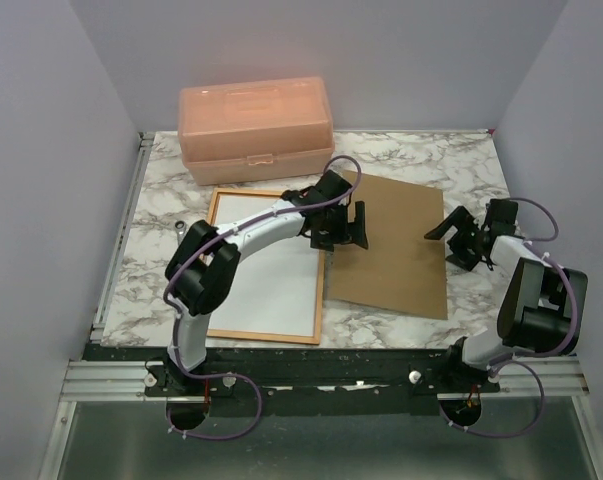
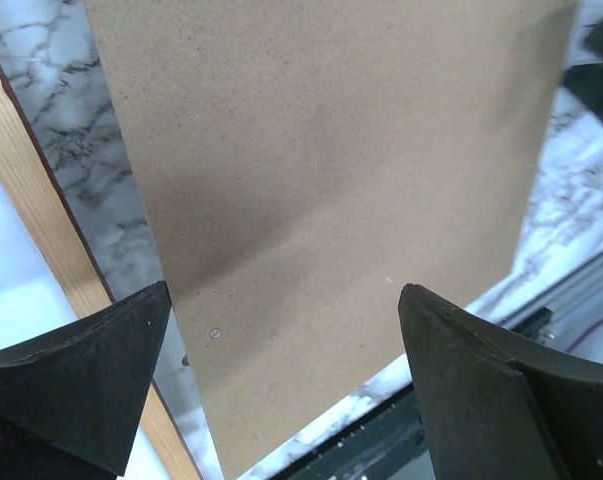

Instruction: Put the photo into the frame

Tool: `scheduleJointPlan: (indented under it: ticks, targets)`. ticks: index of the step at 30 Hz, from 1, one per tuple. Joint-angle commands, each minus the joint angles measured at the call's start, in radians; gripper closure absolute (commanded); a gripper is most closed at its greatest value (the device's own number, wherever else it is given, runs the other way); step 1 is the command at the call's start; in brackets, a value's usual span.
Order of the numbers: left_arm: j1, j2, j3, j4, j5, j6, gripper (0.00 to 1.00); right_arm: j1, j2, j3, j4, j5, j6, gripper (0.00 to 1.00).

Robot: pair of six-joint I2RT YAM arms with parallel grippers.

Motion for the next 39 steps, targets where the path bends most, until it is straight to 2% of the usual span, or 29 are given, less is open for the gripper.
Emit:
scheduleJointPlan:
  ticks: [1, 8, 15, 19, 25, 30, 35, 39]
  targets:
    - [-0.036, -0.137, -0.02, 0.008, 0.045, 0.013, 0.01, 0.015, -0.026, -0.064, -0.199, -0.064, -0.011, 0.02]
    - [-0.038, -0.291, -0.224, -0.012, -0.036, -0.003, 0.01, 0.052, -0.108, -0.095, -0.198, -0.148, 0.033, 0.02]
    - [-0.018, -0.414, -0.38, -0.072, -0.143, -0.002, 0.02, 0.218, -0.126, -0.132, -0.116, -0.134, 0.152, 0.03]
    - [0.009, -0.447, -0.412, -0.156, -0.249, 0.011, 0.02, 0.257, -0.13, -0.123, -0.126, -0.088, 0.17, 0.03]
    - [0.042, -0.482, -0.448, -0.225, -0.347, 0.026, 0.02, 0.258, -0.192, -0.073, -0.225, 0.076, 0.129, 0.02]
    - [0.043, -0.506, -0.475, -0.181, -0.313, 0.045, 0.02, 0.258, -0.178, -0.061, -0.257, 0.136, 0.095, 0.02]
    - [0.055, -0.53, -0.511, -0.113, -0.238, 0.052, 0.01, 0.265, -0.107, -0.099, -0.199, 0.039, 0.094, 0.02]
    - [0.073, -0.556, -0.548, -0.06, -0.178, 0.052, 0.01, 0.322, -0.07, -0.124, -0.131, 0.003, 0.137, 0.02]
